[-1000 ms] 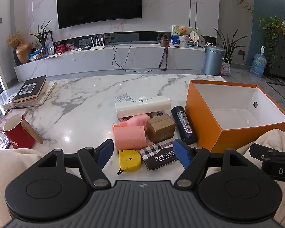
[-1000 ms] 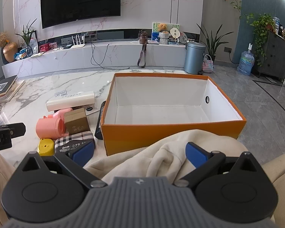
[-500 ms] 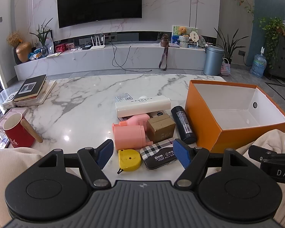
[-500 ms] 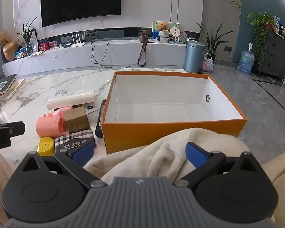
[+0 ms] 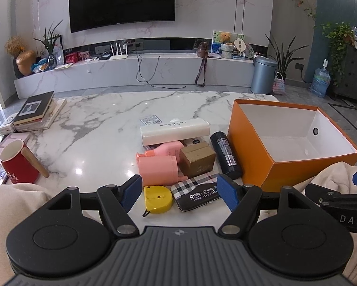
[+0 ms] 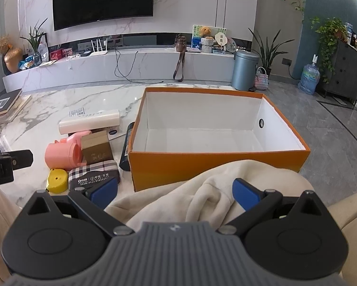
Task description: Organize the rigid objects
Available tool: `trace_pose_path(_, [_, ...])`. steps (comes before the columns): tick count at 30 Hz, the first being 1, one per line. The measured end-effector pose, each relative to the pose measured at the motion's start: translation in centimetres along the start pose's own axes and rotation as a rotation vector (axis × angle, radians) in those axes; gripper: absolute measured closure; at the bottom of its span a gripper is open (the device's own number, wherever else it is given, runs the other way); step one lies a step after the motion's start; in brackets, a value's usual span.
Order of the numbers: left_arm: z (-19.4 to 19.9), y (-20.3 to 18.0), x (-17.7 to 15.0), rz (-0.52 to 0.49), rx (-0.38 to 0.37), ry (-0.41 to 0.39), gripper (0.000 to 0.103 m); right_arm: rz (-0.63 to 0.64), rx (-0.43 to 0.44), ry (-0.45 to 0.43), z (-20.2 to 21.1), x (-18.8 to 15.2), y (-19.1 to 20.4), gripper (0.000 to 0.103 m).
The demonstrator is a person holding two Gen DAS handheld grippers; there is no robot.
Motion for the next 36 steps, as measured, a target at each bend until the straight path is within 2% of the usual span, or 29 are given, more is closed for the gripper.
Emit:
trace_pose_path(5, [-0.4, -0.2, -0.2, 0.011, -0.045, 0.036, 0.021, 0.004, 0.034, 0.019, -0.4, 0.0, 0.5, 0.002])
trace_pose_path(8, [-1.1, 0.0, -0.4, 0.023, -0.078, 0.075, 0.029, 0.014, 0.082, 0.037, -0.8, -0.1, 1.1, 0.003])
trace_pose_path(14, [-2.2, 0.7, -0.4, 0.023, -0.14, 0.128, 0.046, 0.069, 0.163, 0.083, -1.7, 0.0, 3.4, 0.021])
trace_pose_path(19, [-3.6, 1.3, 0.0, 0.005, -0.175, 0.163, 0.063, 0.128, 0.238, 0.095, -2.4, 0.5, 5.8, 0.043])
trace_pose_path(20, [-3.9, 1.5, 0.1, -0.008, -0.18, 0.17, 0.065, 0.144, 0.254, 0.095, -2.5, 0.6, 6.4, 0.044])
trace_pose_path(22, [-4.5, 1.6, 0.5, -0.048, -0.187, 0.177, 0.065, 0.171, 0.291, 0.104, -2.9, 0.9, 7.5, 0.048])
trace_pose_path(27, [-6.2, 1.9, 1.4, -0.201, -0.206, 0.184, 0.062, 0.229, 0.319, 0.132, -4.7, 1.8, 9.4, 0.048])
trace_pose_path(30, [-7.3, 2.2, 1.9, -0.245, -0.209, 0.191, 0.056, 0.259, 0.331, 0.152, -5.8, 2.3, 10.7, 0.048])
trace_pose_path(32, [-8.1, 2.6, 2.2, -0.274, -0.205, 0.202, 0.055, 0.284, 0.333, 0.167, -6.8, 2.4, 11.6, 0.048])
trace_pose_path(36, [-9.6, 2.6, 2.3, -0.369, -0.241, 0.22, 0.05, 0.322, 0.333, 0.208, -8.7, 2.0, 12.6, 0.047])
Point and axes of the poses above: each gripper's, at about its wrist camera, not at the fingertips, and z roughly against the way its jaws point, y to its left, x to its top, the point moved 9 cm from there along -z, roughly the way its jaws point, and after that the axes turned 9 degrees about -z, right-handed, at the moved point
